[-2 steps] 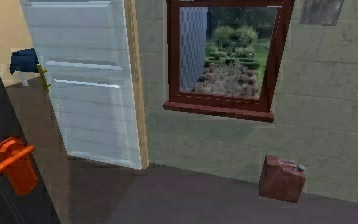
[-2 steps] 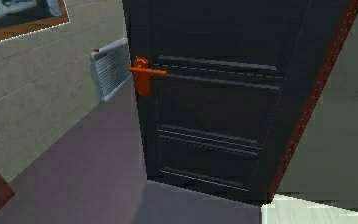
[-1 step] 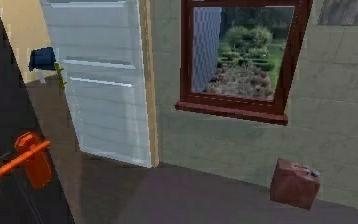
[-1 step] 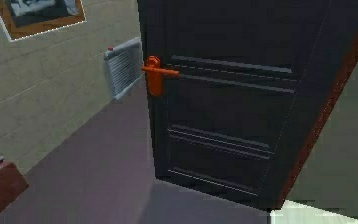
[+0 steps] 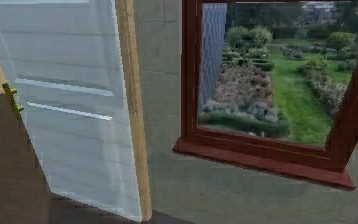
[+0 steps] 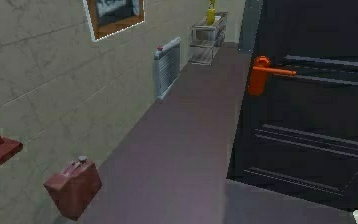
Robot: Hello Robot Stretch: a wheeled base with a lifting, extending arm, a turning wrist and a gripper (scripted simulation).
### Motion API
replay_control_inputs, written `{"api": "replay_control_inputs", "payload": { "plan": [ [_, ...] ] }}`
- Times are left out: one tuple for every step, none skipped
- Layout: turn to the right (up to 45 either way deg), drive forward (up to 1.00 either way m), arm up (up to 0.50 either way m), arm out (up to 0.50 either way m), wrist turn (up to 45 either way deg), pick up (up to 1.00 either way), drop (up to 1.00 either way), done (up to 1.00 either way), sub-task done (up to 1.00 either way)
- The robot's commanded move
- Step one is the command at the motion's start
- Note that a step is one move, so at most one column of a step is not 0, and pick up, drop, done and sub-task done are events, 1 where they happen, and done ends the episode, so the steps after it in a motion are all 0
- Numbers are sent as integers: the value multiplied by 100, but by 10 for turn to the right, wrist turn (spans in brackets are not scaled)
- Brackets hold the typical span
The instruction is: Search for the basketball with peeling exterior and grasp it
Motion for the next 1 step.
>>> {"api": "replay_control_inputs", "payload": {
  "plan": [
    [150,0,0,0,0,0,0,0,0]
  ]
}}
